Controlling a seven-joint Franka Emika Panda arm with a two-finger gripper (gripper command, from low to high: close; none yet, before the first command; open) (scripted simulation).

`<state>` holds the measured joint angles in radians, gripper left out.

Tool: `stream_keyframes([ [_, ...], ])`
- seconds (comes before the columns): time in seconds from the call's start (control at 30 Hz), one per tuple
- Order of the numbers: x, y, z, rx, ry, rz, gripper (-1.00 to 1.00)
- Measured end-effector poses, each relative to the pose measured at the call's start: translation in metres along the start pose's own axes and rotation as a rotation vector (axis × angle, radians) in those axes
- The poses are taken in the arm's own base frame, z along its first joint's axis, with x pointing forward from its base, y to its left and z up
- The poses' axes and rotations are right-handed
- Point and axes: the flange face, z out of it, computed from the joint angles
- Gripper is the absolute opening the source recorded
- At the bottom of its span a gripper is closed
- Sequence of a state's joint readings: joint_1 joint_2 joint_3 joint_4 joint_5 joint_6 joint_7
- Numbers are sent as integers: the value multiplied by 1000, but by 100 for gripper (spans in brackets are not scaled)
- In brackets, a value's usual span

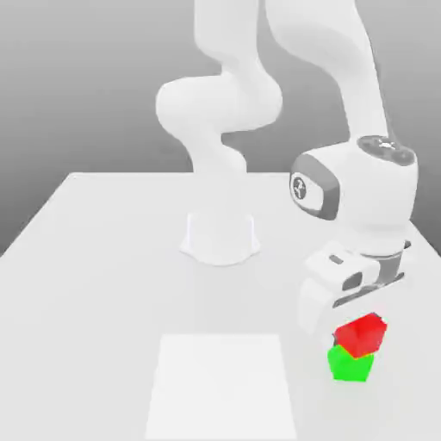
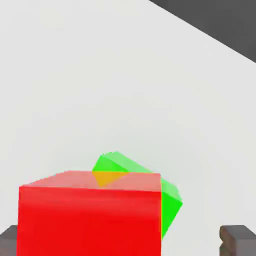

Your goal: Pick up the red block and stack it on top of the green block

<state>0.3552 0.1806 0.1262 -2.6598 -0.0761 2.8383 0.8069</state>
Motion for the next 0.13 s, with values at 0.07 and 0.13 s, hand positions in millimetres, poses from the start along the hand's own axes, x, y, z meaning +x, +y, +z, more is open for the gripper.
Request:
stream_keyframes([
  [0.07,1,0,-12,0,1,2,100],
  [0.13,2,0,-32,-1,2,2,100],
])
